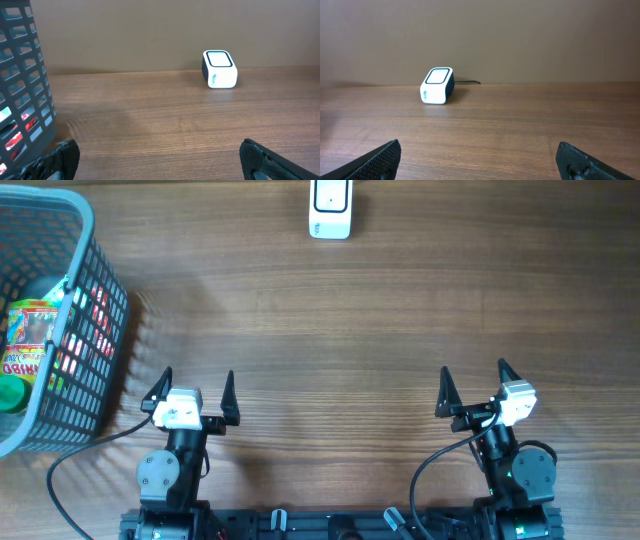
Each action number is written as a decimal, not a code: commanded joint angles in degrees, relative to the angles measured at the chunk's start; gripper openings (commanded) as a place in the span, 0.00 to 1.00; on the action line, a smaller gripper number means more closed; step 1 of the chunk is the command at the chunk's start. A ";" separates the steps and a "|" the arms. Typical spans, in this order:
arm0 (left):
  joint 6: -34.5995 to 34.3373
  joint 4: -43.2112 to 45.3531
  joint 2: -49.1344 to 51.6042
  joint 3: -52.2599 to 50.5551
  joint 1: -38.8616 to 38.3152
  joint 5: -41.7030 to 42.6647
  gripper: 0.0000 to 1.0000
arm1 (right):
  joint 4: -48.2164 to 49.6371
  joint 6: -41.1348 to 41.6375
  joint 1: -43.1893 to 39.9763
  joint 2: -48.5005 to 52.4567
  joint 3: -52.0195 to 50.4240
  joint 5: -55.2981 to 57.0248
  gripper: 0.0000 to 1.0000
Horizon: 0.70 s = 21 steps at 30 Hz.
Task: Scan the item barcode
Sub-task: 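Move the left gripper over the grey basket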
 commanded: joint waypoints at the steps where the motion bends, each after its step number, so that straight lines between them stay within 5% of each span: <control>1: -0.15 0.17 -0.17 -0.70 0.37 0.85 1.00 | 0.15 -0.50 0.17 -0.31 -0.04 -0.48 1.00; 21: -0.13 0.59 -0.17 -0.70 0.33 4.61 1.00 | 0.15 -0.50 0.17 -0.31 -0.04 -0.48 1.00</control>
